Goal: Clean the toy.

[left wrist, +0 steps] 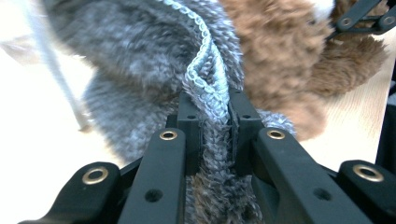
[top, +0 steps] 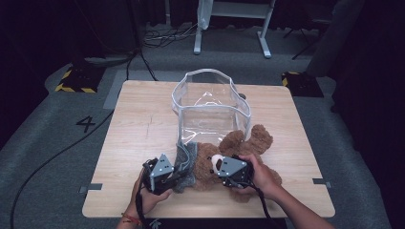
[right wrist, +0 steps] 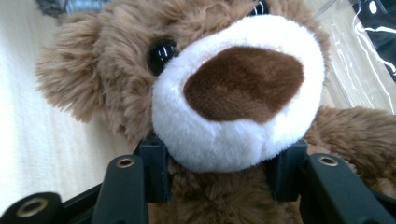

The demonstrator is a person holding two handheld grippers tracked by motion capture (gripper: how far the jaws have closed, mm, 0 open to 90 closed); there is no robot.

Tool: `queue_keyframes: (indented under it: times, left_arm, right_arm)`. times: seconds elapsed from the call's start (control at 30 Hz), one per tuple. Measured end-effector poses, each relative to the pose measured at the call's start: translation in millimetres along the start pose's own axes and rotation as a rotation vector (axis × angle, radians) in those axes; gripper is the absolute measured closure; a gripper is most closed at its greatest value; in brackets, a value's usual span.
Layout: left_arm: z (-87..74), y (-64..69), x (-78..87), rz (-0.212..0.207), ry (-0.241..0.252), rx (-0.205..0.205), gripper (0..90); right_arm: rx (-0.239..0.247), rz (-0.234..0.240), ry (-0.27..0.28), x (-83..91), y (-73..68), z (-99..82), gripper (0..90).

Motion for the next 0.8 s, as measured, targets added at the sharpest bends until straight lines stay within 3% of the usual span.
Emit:
queue_keyframes:
  times: [0.17,0.27,0.43,0.53,0.6,0.67,0.8]
  left_arm:
    - [0.6,-11.0,18.5,0.066,0.031,0.023,78.5]
    - [1.6,-13.1,21.6,0.075,0.047,0.034,78.5]
    - [10.6,-6.9,21.2,0.082,0.06,-0.008,78.5]
    - [21.8,1.9,19.1,0.058,0.094,-0.033,78.4]
    - [32.9,12.2,16.6,0.051,0.121,-0.076,78.4]
    - [43.5,23.2,12.6,0.044,0.139,-0.123,78.4]
    - [72.3,35.9,2.1,-0.016,0.207,-0.155,78.7]
  right_arm:
    - [-0.11,0.059,0.099,17.7,13.6,3.3,51.4]
    - [-0.195,0.12,0.195,34.9,22.7,12.5,51.2]
    - [-0.288,0.204,0.329,55.4,31.2,27.8,50.9]
    - [-0.315,0.221,0.369,54.9,32.8,25.9,50.0]
    - [-0.339,0.238,0.38,52.0,33.9,19.2,49.2]
    - [-0.382,0.244,0.392,49.8,38.7,7.2,48.2]
    - [-0.481,0.284,0.445,57.6,53.2,-13.3,47.4]
Point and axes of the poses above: each handheld gripper's, and its own axes: x roughly backward along the jaws, z roughly out of its top, y roughly to its right, the point moved 7 cm from there along -x, roughly forward along the jaws, and after that the axes turned 8 degrees about -z, right-handed, at the moved point
